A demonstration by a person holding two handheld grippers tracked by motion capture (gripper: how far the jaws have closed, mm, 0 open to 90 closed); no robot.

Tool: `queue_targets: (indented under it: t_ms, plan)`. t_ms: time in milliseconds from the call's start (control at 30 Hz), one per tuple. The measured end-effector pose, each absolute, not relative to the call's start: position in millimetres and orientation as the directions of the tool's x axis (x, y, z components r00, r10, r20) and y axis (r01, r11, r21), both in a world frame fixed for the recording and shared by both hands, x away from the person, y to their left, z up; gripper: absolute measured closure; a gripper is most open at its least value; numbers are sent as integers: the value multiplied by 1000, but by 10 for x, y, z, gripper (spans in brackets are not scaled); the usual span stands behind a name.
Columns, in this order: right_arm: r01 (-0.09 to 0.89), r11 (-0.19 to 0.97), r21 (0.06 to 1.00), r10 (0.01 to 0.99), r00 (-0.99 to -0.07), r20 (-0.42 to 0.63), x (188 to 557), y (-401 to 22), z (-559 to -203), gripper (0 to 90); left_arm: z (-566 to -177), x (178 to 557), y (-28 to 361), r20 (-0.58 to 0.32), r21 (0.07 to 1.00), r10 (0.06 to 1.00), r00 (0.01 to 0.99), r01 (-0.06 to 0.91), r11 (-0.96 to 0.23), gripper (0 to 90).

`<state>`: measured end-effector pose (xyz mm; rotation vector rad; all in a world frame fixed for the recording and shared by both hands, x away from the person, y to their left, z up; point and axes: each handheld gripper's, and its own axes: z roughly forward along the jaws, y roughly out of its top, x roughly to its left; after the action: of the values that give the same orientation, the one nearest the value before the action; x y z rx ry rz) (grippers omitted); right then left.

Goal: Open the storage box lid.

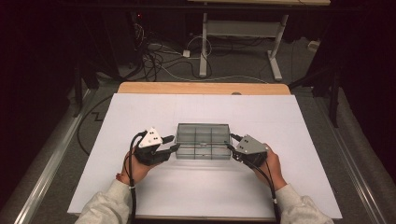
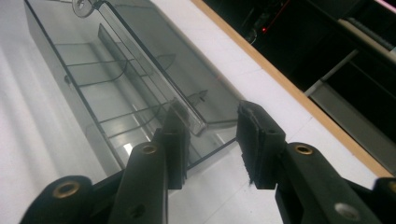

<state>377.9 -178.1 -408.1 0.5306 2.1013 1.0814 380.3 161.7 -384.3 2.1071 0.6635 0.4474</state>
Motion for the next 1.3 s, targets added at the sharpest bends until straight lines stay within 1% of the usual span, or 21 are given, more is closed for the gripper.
queue_targets:
  t_ms: [100,133,167,267,433,500,567,633,667,767,800,867,900,1133,1300]
  plan:
    - [26,565,825,635,-652,-414,3771,-1785,-4069,680,-3822,3785,1599,143,819,630,764,265,-508,570]
    - [22,564,825,637,-648,-418,3771,-1787,-4065,688,-3818,3780,1590,164,819,638,752,256,-513,550]
    - [18,563,826,637,-646,-420,3770,-1787,-4062,705,-3814,3775,1582,185,819,644,742,246,-519,549]
    - [4,566,824,639,-634,-435,3767,-1783,-4047,724,-3805,3774,1555,253,814,648,718,204,-544,550]
    - [-6,573,820,638,-624,-451,3784,-1785,-4005,763,-3784,3788,1505,315,803,646,695,168,-572,567]
    - [-10,575,818,639,-619,-456,3795,-1787,-3978,778,-3771,3806,1495,321,811,649,689,154,-565,590]
    - [-14,573,819,641,-615,-459,3809,-1784,-3951,783,-3759,3827,1484,334,809,646,686,142,-570,631]
    - [-20,576,817,639,-612,-465,3820,-1781,-3931,784,-3749,3846,1477,354,804,639,683,127,-581,640]
    - [-20,575,818,640,-611,-465,3824,-1780,-3925,788,-3744,3861,1478,354,804,637,685,124,-581,660]
    - [-21,576,817,643,-605,-469,3837,-1782,-3901,800,-3729,3908,1480,358,802,630,689,119,-585,669]
    - [-22,576,817,644,-604,-470,3845,-1785,-3889,805,-3724,3922,1477,358,802,626,693,115,-587,705]
    - [-25,581,813,640,-603,-476,3863,-1786,-3858,806,-3712,3950,1464,360,801,621,696,110,-588,709]
    - [-25,582,813,641,-602,-477,3869,-1782,-3847,809,-3704,3966,1458,361,799,615,701,106,-591,745]
    - [-33,597,801,638,-586,-499,3935,-1771,-3774,829,-3653,4062,1450,361,799,612,704,105,-592,749]
    - [-22,582,813,645,-595,-479,3989,-1782,-3737,830,-3612,4137,1450,356,798,606,712,106,-593,749]
